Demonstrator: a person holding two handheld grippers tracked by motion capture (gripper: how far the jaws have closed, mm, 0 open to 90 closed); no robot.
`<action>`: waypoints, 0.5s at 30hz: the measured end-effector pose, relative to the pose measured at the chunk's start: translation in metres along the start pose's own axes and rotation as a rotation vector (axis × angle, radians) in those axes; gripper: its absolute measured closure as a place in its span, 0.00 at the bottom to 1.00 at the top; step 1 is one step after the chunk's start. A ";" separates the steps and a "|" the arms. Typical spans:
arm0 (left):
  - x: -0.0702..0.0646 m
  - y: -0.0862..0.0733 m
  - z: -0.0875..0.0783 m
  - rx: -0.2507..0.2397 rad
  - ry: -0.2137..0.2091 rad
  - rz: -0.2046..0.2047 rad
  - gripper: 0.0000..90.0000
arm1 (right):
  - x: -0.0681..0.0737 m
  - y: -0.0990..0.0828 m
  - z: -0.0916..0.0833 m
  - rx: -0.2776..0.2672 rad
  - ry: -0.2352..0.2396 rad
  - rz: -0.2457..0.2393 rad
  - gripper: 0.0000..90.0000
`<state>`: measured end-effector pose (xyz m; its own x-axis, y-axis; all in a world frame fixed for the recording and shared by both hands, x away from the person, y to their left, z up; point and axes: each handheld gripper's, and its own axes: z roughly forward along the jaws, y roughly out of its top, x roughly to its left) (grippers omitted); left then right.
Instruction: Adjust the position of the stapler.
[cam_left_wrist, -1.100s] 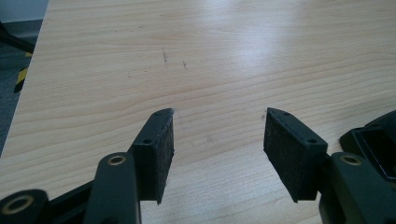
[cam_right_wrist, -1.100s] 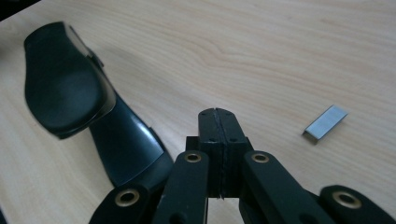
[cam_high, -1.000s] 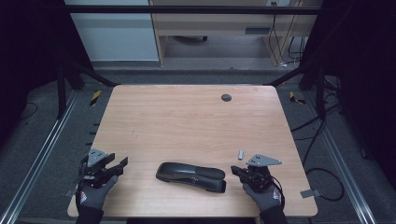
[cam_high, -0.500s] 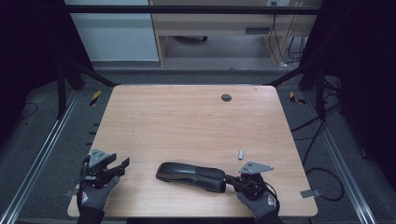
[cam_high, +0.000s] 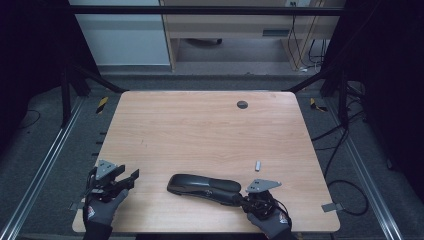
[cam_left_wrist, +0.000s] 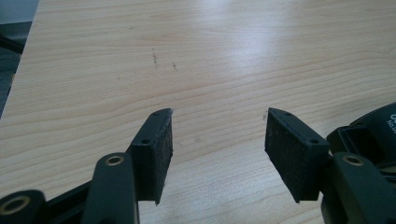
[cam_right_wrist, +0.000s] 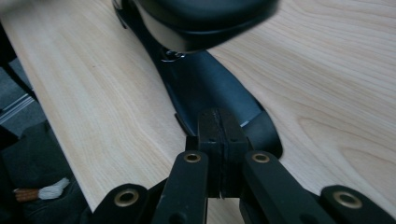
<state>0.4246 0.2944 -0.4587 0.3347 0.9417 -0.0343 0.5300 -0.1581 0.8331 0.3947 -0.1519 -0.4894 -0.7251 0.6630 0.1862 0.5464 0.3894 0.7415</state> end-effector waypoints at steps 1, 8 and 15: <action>0.000 0.000 0.000 0.001 -0.001 0.003 0.46 | 0.002 0.000 0.002 0.002 0.009 -0.011 1.00; -0.001 0.000 0.000 0.002 -0.002 0.004 0.46 | 0.005 -0.001 0.004 0.020 0.035 -0.026 1.00; -0.001 0.000 0.001 0.005 -0.008 0.000 0.46 | 0.008 -0.002 0.007 0.048 0.039 -0.031 1.00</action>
<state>0.4255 0.2931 -0.4593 0.3405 0.9395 -0.0386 0.5336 -0.1592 0.8306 0.3912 -0.1430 -0.4940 -0.7574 0.6250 0.1892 0.5421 0.4403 0.7157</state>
